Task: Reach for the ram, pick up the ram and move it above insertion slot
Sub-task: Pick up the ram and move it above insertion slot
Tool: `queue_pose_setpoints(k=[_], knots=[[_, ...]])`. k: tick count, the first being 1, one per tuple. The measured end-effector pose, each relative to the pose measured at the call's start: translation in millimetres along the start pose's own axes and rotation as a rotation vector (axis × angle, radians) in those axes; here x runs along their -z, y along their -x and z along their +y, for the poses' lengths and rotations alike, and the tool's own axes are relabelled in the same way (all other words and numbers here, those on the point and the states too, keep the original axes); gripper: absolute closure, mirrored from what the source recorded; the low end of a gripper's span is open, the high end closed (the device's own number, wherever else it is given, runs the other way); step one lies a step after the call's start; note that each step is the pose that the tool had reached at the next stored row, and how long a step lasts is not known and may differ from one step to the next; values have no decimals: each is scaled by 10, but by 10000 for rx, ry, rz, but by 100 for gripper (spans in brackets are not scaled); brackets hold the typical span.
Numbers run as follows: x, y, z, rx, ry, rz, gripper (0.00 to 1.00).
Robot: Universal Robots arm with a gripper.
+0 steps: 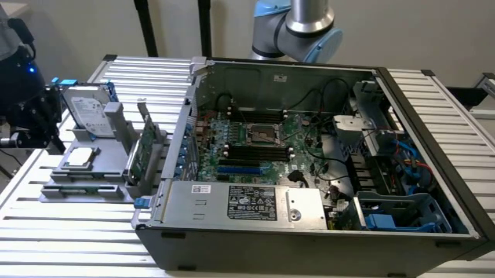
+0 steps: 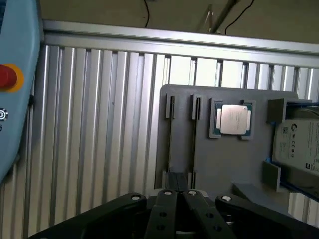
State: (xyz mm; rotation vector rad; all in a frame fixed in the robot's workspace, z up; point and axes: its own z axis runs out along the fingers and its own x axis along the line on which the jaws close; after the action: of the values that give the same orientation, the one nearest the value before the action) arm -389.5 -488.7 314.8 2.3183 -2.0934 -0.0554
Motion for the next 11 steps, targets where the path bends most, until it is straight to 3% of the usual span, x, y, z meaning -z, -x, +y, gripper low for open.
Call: queue_pose_setpoints(k=[5,8,10,11], knots=[[-6,1,-1,764,-1,-66,89],[-6,7,10,869,2,-65,88],[-7,8,11,869,1,-65,76],[-12,8,11,868,0,-66,76]])
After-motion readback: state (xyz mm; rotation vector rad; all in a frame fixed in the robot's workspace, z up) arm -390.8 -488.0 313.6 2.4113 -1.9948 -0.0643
